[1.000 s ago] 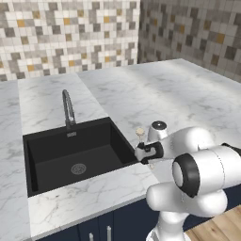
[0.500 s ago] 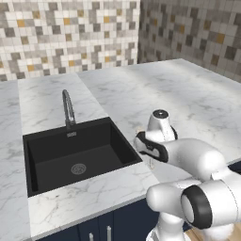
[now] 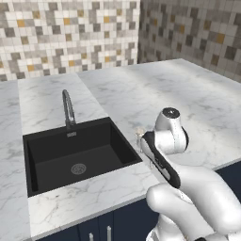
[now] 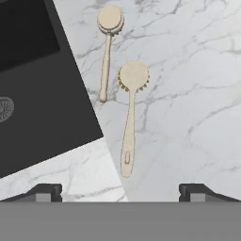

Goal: Locate and retrieve the dish brush and dish brush from the cabinet. Place them next to the sink.

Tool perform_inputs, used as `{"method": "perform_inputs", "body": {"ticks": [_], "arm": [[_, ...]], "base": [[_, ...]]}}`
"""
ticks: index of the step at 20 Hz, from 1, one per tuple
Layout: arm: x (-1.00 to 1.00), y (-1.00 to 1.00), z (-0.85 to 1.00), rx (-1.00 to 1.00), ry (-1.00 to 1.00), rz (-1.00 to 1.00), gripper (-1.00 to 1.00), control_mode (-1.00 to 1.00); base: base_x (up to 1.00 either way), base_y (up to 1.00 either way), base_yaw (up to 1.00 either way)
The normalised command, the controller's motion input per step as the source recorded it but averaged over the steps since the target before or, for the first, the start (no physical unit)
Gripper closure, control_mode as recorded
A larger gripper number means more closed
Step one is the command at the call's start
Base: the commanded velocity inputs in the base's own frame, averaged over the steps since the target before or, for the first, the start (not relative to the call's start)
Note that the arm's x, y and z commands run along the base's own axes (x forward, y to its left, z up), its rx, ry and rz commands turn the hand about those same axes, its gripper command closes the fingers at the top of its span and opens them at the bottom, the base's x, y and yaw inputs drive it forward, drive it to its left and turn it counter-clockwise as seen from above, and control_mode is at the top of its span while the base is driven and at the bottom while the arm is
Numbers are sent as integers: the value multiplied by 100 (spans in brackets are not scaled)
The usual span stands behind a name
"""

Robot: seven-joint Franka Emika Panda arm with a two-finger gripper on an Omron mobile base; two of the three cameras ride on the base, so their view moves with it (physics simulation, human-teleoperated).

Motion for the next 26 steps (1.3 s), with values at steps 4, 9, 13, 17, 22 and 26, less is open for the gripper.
{"method": "perform_inputs", "body": {"ticks": [4, 9, 13, 17, 22, 26], "arm": [[-65, 14, 48, 0, -20, 17, -100, -100], [-18, 44, 21, -2, -2, 18, -100, -100], [0, 63, 23, -14, 1, 6, -100, -100], [0, 41, 11, -11, 0, 0, -100, -100], [0, 20, 14, -7, -2, -1, -100, -100], [5, -13, 35, 0, -2, 0, -100, -100]], "base": [[0, 0, 0], [0, 0, 0], [0, 0, 0], [0, 0, 0], [0, 0, 0], [0, 0, 0]]}}
